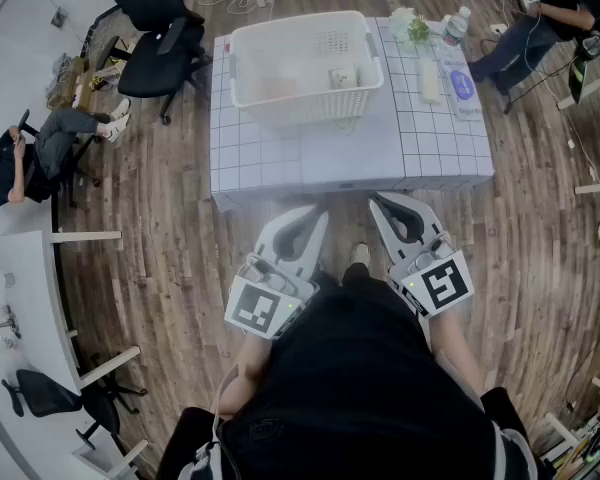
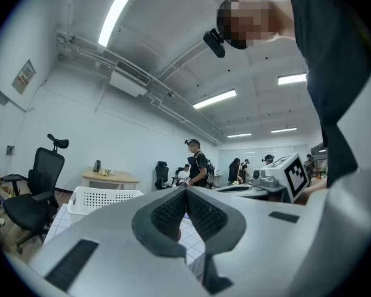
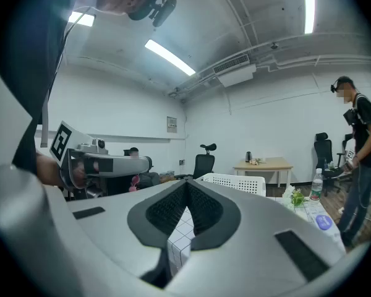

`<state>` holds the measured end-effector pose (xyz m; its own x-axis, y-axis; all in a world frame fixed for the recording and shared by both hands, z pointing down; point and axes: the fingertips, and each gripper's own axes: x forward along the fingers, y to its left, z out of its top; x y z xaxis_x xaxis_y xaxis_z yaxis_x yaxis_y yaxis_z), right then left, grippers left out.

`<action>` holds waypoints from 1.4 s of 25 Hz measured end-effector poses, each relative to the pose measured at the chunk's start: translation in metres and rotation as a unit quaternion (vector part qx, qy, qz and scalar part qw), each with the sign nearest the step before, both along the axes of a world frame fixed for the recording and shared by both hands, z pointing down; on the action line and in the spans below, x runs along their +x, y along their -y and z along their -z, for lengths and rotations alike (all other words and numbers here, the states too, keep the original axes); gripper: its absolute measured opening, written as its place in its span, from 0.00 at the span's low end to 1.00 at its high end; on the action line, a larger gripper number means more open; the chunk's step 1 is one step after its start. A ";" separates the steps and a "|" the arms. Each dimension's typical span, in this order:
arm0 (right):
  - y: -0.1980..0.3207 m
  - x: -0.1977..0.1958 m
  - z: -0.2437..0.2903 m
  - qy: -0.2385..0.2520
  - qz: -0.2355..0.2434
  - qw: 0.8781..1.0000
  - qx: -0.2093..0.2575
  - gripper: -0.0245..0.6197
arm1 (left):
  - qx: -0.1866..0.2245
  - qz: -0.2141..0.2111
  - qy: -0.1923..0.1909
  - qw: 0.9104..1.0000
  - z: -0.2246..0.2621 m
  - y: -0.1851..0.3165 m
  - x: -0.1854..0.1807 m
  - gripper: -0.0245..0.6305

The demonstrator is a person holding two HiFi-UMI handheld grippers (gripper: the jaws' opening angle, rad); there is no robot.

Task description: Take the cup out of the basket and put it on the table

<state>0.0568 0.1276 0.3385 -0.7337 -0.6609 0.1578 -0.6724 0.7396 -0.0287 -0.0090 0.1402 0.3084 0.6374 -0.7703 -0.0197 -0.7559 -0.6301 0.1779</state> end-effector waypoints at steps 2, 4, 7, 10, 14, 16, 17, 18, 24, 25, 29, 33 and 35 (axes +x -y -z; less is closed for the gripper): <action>-0.006 0.001 0.001 0.002 0.000 1.000 -0.004 0.06 | 0.000 -0.005 0.016 1.000 -0.005 -0.007 0.001 0.05; -0.010 0.003 0.002 0.004 0.000 1.000 -0.005 0.06 | -0.001 -0.007 0.023 1.000 -0.008 -0.011 0.002 0.05; -0.015 0.004 0.004 0.006 0.003 1.000 -0.004 0.06 | 0.000 -0.008 0.024 1.000 -0.007 -0.015 0.005 0.05; -0.019 0.008 0.007 0.019 -0.001 1.000 -0.004 0.06 | 0.001 -0.007 0.023 1.000 -0.005 -0.018 0.009 0.05; -0.024 0.011 0.006 0.020 0.008 1.000 -0.005 0.06 | 0.001 -0.005 0.024 1.000 -0.004 -0.022 0.016 0.05; -0.024 0.014 0.005 0.017 0.006 1.000 -0.004 0.06 | 0.000 -0.004 0.024 1.000 -0.004 -0.023 0.019 0.05; -0.023 0.015 0.004 0.019 0.005 1.000 -0.006 0.06 | -0.001 -0.003 0.023 1.000 -0.005 -0.024 0.021 0.05; -0.023 0.017 0.004 0.021 0.005 1.000 -0.007 0.06 | -0.002 -0.001 0.022 1.000 -0.004 -0.025 0.023 0.05; -0.018 0.027 0.008 0.022 0.017 1.000 -0.001 0.06 | -0.004 0.005 0.019 1.000 -0.003 -0.021 0.038 0.05; -0.017 0.029 0.007 0.021 0.018 1.000 0.000 0.06 | -0.004 0.007 0.019 1.000 -0.003 -0.020 0.041 0.05; -0.017 0.043 0.002 0.013 0.024 1.000 -0.004 0.06 | -0.008 0.015 0.019 1.000 -0.006 -0.019 0.052 0.05; -0.016 0.053 -0.007 0.003 0.029 0.999 -0.016 0.06 | -0.014 0.021 0.023 0.999 -0.011 -0.022 0.062 0.05; -0.015 0.055 -0.010 -0.001 0.031 0.999 -0.024 0.06 | -0.016 0.024 0.026 0.999 -0.013 -0.024 0.064 0.05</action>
<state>0.1122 0.1429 0.3483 -0.7721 -0.6062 0.1904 -0.6259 0.7773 -0.0636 0.0546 0.1642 0.3212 0.5995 -0.7994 0.0388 -0.7938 -0.5877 0.1568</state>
